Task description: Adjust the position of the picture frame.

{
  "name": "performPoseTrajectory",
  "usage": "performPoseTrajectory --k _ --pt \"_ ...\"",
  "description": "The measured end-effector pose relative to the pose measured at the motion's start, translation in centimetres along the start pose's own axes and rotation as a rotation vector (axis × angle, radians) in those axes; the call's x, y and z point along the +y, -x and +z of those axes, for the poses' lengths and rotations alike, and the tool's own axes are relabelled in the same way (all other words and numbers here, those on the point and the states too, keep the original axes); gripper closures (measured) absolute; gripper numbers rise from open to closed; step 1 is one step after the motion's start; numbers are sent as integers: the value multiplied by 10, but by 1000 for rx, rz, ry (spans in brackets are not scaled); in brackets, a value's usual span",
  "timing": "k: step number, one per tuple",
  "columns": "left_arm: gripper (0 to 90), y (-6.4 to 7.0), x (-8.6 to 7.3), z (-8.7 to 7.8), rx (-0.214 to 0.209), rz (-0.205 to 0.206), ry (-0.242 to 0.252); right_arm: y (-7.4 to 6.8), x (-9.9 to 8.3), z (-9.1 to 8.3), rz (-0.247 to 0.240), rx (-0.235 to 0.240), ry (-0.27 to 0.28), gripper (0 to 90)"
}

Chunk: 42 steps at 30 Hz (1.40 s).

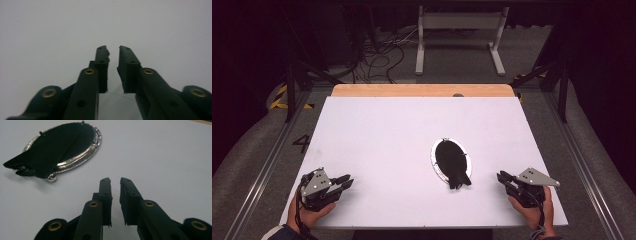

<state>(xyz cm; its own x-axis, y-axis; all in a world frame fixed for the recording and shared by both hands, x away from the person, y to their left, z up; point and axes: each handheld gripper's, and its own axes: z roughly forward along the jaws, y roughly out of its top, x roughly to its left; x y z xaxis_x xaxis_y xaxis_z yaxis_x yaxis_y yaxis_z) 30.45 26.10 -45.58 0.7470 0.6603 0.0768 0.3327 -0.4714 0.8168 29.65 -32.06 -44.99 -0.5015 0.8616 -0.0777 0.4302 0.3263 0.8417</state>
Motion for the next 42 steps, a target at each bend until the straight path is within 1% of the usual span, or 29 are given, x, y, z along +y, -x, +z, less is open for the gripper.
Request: performPoseTrajectory --k 1,2,3,5,6,10,12,13,15,17,18,19,20,21,23,24,26,27,28,29,30,31,35,36,37,39,40,42 --pt "857 0 1 1 -2 14 -9 1 1 3 -2 0 -4 838" --pt "888 1 2 2 -1 11 -11 1 3 6 -6 1 -9 848" --pt "900 1 3 3 -12 13 -7 1 5 9 -7 3 -13 861" --pt "900 3 7 7 -26 18 -14 1 9 17 -6 12 -24 886" --pt "900 5 9 9 -31 14 -17 0 12 23 -11 14 -31 892" --pt "900 10 19 24 -58 36 -30 -2 21 41 -33 12 -55 900" --pt "900 14 26 32 -75 43 -35 -2 26 50 -28 13 -66 900" --pt "900 14 26 32 -75 43 -35 -2 26 50 -28 13 -66 900" --pt "900 17 32 40 -89 50 -42 -3 30 60 -33 15 -82 900" --pt "900 21 38 48 -105 53 -45 -5 34 66 -43 14 -94 900" --pt "900 23 42 54 -113 65 -49 -6 35 68 -41 10 -101 900" --pt "900 25 45 58 -120 67 -54 -8 37 71 -48 12 -116 900" --pt "900 28 50 66 -134 83 -61 -11 39 76 -54 18 -129 900" --pt "900 31 54 72 -142 91 -69 -11 39 77 -61 15 -137 900" --pt "900 34 60 80 -154 101 -76 -12 42 80 -50 28 -132 900" --pt "900 34 60 80 -154 101 -76 -13 43 82 -48 30 -138 900" --pt "900 39 69 92 -175 114 -90 -15 45 85 -51 36 -140 900" --pt "900 39 69 92 -175 114 -90 -15 45 85 -51 36 -140 900" --pt "900 40 72 96 -182 119 -92 -15 46 87 -48 42 -141 900" --pt "900 42 75 101 -196 118 -86 -15 47 88 -42 49 -140 900" --pt "900 43 76 103 -201 117 -88 -15 47 89 -33 55 -140 900" --pt "900 45 79 106 -203 127 -95 -15 48 90 -32 59 -141 900" --pt "900 51 87 119 -217 137 -95 -18 49 92 -32 73 -144 900" --pt "900 51 89 122 -221 142 -94 -18 49 92 -34 71 -146 900" --pt "900 53 91 125 -226 138 -92 -18 49 92 -30 73 -144 900" --pt "900 56 95 129 -227 150 -94 -17 49 92 -20 78 -145 900" --pt "900 57 96 131 -231 148 -93 -18 49 92 -15 74 -146 900" --pt "900 58 97 134 -238 152 -99 -19 50 92 -19 74 -150 900"
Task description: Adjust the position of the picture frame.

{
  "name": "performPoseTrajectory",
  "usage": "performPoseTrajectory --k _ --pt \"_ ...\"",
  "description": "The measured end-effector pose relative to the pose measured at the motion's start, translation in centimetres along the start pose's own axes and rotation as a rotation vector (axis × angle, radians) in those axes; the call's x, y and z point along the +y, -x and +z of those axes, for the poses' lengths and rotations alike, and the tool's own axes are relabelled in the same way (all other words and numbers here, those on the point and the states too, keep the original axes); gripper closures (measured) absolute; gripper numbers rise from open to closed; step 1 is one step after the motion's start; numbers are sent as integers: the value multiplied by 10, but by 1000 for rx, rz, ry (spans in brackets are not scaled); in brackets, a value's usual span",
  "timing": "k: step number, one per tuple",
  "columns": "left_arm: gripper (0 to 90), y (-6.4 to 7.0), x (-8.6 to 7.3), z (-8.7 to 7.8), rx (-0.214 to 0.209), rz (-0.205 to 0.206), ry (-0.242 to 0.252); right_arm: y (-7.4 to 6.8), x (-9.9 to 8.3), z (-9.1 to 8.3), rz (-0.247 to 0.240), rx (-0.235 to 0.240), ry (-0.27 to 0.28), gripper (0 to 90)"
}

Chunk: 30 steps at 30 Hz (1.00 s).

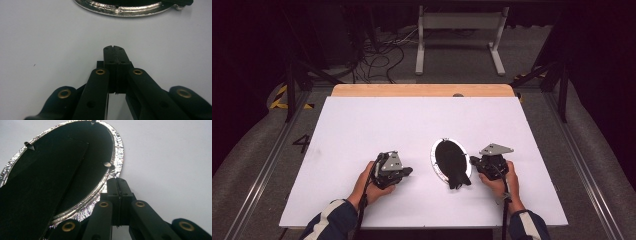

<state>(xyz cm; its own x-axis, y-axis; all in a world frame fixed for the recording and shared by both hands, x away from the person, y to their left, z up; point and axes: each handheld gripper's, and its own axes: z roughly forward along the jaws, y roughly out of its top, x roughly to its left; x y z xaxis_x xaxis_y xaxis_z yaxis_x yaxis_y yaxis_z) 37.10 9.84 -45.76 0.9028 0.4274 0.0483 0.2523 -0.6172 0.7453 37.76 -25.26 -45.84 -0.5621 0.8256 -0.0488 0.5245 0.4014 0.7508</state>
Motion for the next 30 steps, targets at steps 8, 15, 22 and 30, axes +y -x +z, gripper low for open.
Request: performPoseTrajectory --k 8,15,22,30 --pt "900 0 8 14 -16 5 -9 -4 2 1 -5 19 -6 900" --pt "900 -1 8 17 -20 3 -19 -18 11 8 -19 38 -22 900" --pt "900 -2 8 16 -29 9 -22 -30 14 13 -35 51 -18 900" --pt "879 -3 6 17 -22 6 -29 -41 14 13 -52 74 -16 900"
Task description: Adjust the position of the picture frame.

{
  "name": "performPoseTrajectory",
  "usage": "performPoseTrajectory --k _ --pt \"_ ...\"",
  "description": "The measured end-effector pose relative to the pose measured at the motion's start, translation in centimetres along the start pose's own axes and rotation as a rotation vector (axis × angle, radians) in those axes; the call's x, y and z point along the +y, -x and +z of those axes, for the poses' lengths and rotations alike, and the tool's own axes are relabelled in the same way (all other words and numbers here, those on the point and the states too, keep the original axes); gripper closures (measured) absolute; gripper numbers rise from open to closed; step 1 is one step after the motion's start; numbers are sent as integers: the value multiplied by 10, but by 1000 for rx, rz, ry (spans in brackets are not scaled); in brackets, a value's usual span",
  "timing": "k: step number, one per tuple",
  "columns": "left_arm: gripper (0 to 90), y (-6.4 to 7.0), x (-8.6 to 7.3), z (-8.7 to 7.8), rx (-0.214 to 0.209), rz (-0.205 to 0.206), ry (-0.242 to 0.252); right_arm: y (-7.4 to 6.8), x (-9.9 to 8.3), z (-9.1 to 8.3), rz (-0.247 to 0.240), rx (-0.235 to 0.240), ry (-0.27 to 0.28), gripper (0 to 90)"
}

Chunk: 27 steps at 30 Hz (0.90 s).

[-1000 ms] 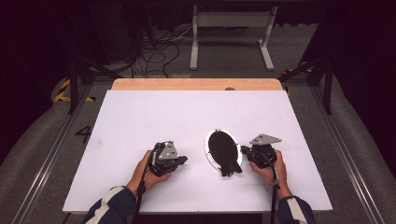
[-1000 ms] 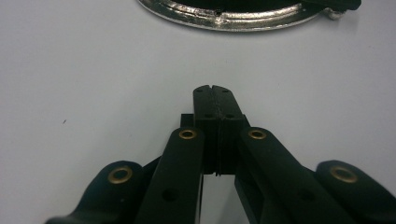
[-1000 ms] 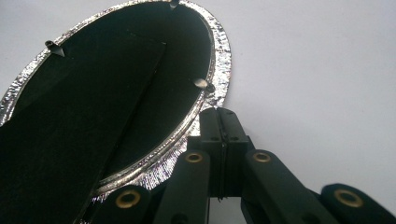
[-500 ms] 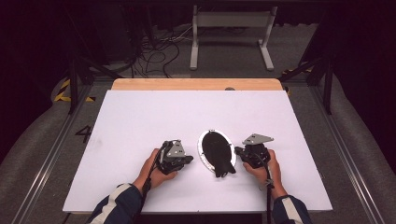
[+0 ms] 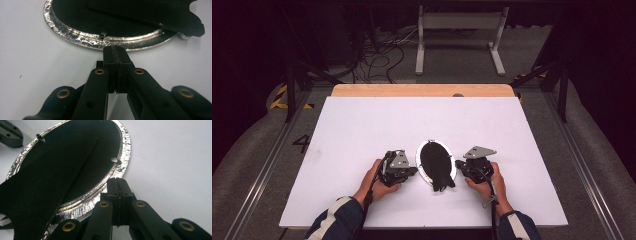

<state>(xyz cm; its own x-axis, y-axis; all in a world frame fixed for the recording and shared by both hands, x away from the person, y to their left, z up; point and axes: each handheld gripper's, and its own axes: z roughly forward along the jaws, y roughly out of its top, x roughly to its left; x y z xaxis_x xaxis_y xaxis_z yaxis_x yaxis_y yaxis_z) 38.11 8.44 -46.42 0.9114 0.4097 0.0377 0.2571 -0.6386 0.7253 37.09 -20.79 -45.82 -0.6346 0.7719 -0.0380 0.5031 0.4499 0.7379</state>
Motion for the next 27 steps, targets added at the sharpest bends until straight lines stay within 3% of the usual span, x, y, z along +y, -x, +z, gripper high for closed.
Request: performPoseTrajectory --k 18,27 --pt "873 -10 -5 -5 44 -21 -6 -27 -1 -3 -46 39 -9 900" --pt "883 -12 -5 -4 58 -31 -3 -47 -6 -8 -76 123 -9 900"
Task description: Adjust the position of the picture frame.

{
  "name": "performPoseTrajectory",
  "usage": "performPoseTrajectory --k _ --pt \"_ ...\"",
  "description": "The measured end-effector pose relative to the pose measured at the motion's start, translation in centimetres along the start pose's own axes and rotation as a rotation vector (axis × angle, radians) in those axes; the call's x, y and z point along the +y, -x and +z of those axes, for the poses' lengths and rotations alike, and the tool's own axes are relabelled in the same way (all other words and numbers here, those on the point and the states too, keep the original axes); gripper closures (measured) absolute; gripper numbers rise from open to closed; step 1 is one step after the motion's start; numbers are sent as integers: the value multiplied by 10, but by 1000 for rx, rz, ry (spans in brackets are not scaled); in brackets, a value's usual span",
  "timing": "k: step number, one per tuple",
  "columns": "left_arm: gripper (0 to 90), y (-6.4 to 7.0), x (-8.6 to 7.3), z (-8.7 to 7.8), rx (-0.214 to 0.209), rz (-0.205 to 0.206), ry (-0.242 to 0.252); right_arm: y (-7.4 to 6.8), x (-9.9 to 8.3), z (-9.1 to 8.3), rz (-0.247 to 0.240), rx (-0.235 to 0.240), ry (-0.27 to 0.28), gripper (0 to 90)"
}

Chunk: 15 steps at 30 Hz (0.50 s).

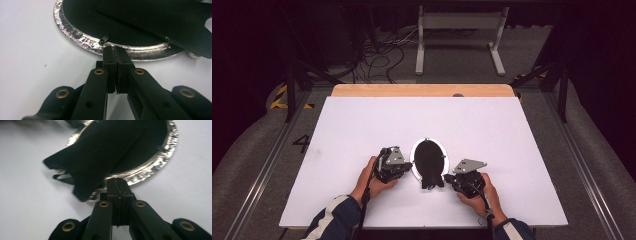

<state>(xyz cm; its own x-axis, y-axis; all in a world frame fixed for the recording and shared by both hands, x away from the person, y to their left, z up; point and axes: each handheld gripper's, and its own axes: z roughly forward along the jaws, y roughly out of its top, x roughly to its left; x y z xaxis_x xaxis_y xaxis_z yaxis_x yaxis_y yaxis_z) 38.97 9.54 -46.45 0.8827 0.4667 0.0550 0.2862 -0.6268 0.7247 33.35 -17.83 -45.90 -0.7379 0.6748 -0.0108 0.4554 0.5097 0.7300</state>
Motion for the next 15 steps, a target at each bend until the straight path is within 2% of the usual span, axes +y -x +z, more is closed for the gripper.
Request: performPoseTrajectory --k 1,2,3,4,6,9,11,12,15 --pt "882 0 0 0 0 0 0 0 0 0 0 0 0 900" --pt "882 0 0 0 0 2 -2 -6 0 0 -24 -33 -3 900" --pt "883 0 0 0 1 3 -1 -7 0 0 -23 -37 -4 900" --pt "884 0 0 0 1 3 -1 -7 0 0 -23 -37 -4 900" --pt "885 -1 1 1 3 -3 2 -3 -1 0 9 -14 4 900" --pt "890 -2 2 2 5 5 -1 -4 -1 0 16 5 6 900" --pt "894 -3 2 3 3 11 -1 -7 -1 0 17 -11 4 900" --pt "895 -3 3 3 4 -3 -1 -8 0 0 18 -20 3 900" --pt "896 -4 4 4 7 -6 -4 -8 0 0 27 -17 0 900"
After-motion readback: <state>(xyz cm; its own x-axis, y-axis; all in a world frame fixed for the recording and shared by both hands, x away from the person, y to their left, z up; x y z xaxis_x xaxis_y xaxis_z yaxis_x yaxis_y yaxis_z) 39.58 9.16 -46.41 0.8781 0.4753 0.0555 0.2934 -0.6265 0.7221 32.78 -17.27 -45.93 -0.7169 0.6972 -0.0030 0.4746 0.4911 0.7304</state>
